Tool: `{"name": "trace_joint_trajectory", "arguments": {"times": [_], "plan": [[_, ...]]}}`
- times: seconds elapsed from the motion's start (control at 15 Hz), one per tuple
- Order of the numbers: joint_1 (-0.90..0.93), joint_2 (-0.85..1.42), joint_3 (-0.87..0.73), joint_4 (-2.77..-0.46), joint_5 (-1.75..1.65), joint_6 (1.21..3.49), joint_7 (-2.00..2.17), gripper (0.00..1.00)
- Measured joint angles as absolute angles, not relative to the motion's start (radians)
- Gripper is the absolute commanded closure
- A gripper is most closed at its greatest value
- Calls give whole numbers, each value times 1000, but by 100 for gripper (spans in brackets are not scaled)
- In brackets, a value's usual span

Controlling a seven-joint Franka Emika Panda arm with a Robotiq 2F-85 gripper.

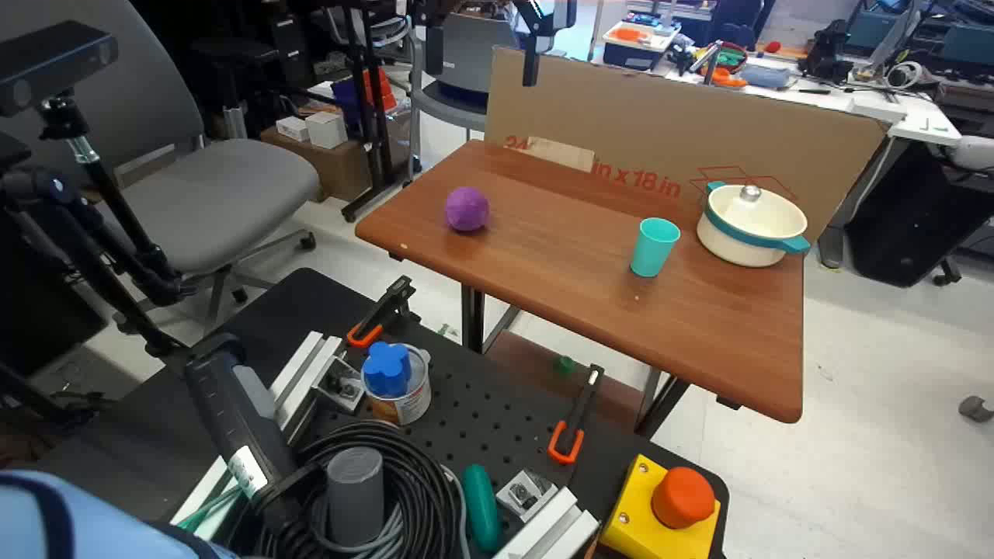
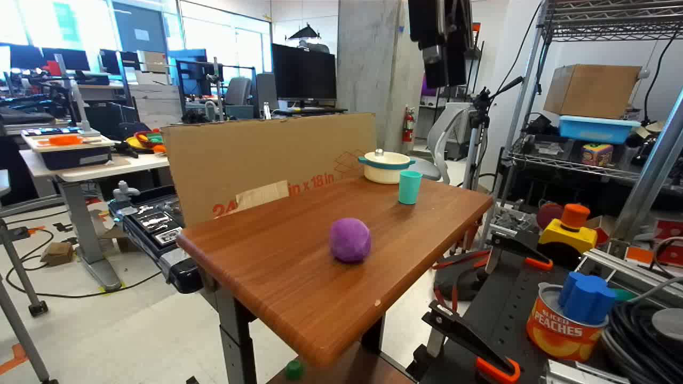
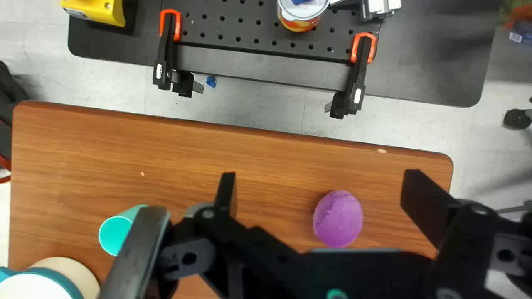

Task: Move the purple plush toy

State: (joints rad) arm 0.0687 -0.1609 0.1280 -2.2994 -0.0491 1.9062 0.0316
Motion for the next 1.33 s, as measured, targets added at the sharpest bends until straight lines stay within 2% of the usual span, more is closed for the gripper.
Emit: {"name": "trace_joint_trajectory", "arguments": {"times": [0.93, 1.33], "plan": [[69, -122, 128, -2299, -55, 1928, 66, 0], [70, 93, 128, -2298, -58, 2226, 140, 0]]}}
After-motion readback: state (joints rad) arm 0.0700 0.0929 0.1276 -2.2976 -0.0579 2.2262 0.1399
